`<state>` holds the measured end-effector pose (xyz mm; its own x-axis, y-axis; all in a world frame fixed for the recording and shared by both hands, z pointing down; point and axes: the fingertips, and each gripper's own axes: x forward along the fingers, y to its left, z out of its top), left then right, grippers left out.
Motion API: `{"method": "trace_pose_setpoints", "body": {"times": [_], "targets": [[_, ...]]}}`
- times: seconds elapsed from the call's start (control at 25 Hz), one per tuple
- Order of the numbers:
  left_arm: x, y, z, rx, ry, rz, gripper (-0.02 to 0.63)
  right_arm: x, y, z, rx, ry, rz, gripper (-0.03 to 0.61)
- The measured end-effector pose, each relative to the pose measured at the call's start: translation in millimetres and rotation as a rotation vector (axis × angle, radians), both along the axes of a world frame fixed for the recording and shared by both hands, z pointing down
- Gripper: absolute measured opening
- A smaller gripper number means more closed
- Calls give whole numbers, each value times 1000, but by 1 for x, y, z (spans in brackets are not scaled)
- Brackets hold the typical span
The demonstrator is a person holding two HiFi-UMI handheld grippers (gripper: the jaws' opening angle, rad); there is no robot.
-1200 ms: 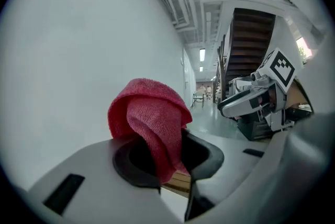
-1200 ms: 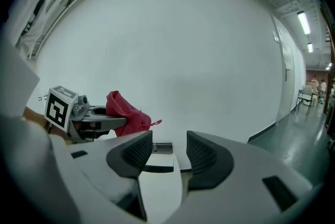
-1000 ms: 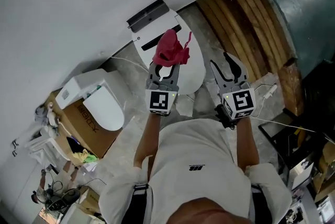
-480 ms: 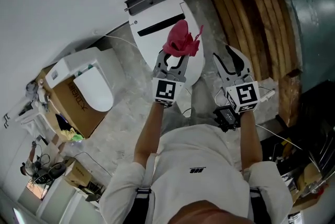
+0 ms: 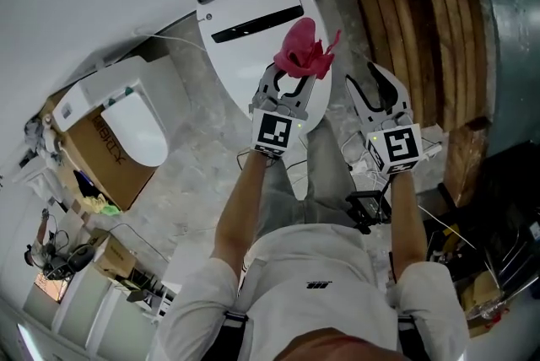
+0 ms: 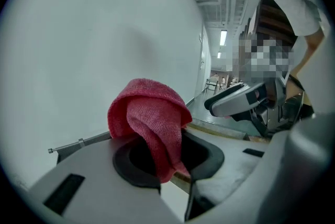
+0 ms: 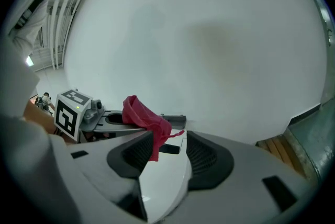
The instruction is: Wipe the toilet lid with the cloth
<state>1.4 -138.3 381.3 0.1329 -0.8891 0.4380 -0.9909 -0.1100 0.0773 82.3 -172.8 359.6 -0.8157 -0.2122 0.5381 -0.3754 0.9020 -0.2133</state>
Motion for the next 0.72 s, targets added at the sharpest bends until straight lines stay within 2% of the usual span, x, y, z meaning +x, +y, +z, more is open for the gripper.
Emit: {"method": "trace_pose_setpoints", "body": {"times": [0.28, 0.44, 0.72], "targets": [[3, -12, 68, -30, 38, 1, 109, -12, 7, 61, -29, 18, -57, 206], [8, -22, 102, -51, 50, 3, 109, -14, 0, 94, -70, 8, -39, 206], [6, -39, 159, -89, 65, -7, 109, -10, -15, 143, -91, 29, -15, 207]]}}
